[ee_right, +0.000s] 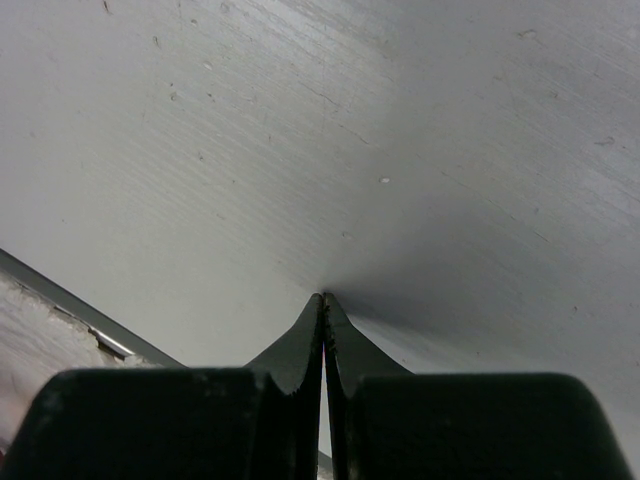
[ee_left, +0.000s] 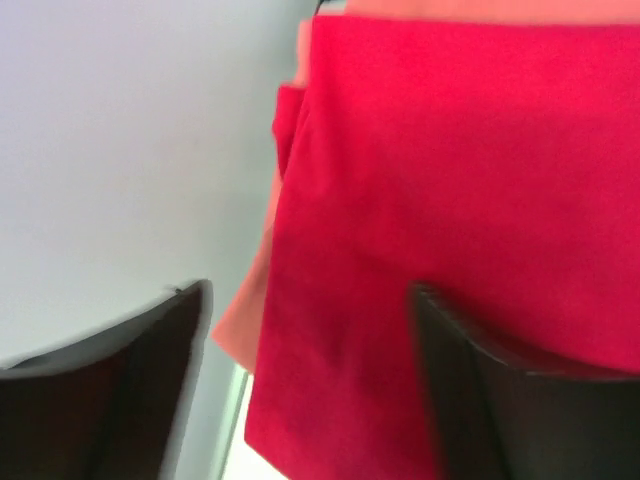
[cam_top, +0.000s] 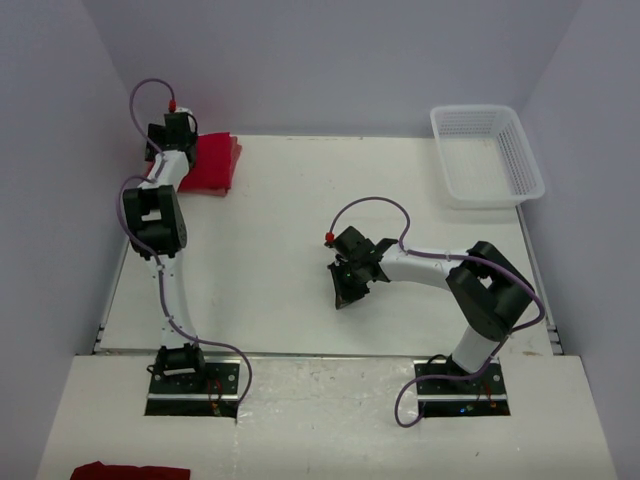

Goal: Fold and stack the t-shirts
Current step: Put the neatly folded tshirt into the corner of the board with the left arm

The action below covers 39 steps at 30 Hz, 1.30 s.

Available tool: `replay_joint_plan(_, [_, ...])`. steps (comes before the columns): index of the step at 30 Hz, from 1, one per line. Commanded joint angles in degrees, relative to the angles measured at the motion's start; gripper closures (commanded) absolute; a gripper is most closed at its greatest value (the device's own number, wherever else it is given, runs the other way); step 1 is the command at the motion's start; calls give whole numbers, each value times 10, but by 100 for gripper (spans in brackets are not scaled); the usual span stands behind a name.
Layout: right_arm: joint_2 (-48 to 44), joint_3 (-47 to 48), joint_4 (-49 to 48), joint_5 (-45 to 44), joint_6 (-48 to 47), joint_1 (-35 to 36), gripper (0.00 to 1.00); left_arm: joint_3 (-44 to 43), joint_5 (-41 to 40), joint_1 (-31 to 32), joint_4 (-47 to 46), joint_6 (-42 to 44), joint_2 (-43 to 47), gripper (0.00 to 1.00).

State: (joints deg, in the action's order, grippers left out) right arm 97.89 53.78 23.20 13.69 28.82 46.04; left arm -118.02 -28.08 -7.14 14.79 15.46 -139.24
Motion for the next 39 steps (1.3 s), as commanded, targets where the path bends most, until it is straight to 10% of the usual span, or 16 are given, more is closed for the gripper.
replay_joint_plan(1, [0,-1,12,12,-13,-3,100,48,-63,-6,-113,-2,88,5])
replay_joint_plan(14, [-9,-17,-13,28,-11,-2,100,265,-189,114,-328,60,345,0])
replay_joint_plan(21, [-30,10,0,-16,-25,-2,100,188,-104,143,-72,-130,409,0])
replay_joint_plan(28, [-95,41,19,-94,-52,-2,100,390,141,143,-102,-351,586,1])
replay_joint_plan(32, [-137,34,24,-132,-58,-2,85,513,209,143,-137,-416,657,4])
replay_joint_plan(36, [-182,11,6,-136,-52,-1,47,600,244,143,-160,-437,727,4])
replay_joint_plan(39, [-216,-2,-11,-149,-46,-2,43,654,273,144,-158,-449,763,2])
